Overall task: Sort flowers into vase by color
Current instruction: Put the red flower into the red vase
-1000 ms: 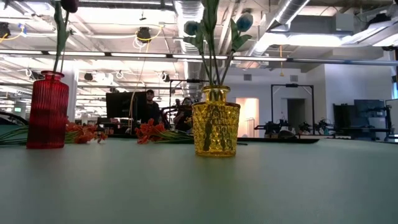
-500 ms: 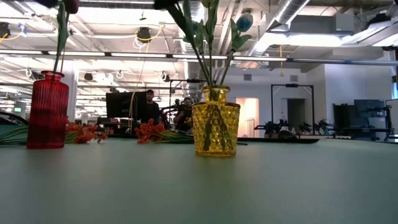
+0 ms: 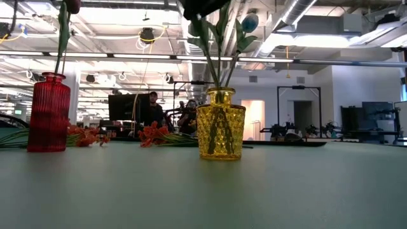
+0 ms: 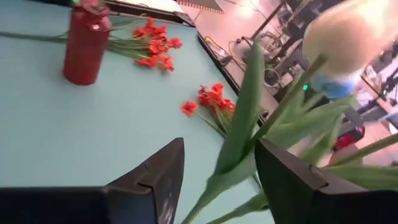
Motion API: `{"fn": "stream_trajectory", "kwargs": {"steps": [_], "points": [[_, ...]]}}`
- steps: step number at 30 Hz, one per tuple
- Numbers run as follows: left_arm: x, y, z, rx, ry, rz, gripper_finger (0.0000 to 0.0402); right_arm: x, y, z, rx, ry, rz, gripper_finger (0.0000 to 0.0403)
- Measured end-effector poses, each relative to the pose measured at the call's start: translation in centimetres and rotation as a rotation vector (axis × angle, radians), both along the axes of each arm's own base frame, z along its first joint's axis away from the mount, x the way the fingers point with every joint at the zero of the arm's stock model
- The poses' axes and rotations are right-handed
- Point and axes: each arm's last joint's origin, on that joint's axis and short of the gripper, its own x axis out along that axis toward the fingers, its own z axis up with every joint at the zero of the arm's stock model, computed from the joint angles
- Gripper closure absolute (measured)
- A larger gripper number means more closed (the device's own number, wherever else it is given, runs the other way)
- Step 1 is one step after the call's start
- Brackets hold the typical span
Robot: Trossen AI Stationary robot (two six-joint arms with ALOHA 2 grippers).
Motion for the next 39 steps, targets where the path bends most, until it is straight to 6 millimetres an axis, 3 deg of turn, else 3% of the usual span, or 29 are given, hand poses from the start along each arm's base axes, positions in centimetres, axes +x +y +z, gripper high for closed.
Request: {"fn": "stream_trajectory", "kwargs": {"steps": [7,15,39], "points": [[0.7,-0.1,-0.9,0.041,0.003,0.081,0.0401,0.2,1.8,-0.1,0.061,0.042,0.144,0.0239],[1.8,-0.3,-2.4,0.089,0.000,0.156,0.0401,-0.1,2.3,-0.1,0.062,0.051,0.159,0.0282],[2.2,-0.1,-3.7,0.204,0.047,0.251,0.0401,-1.4,5.0,-0.2,0.103,0.030,0.218,0.0288]]}}
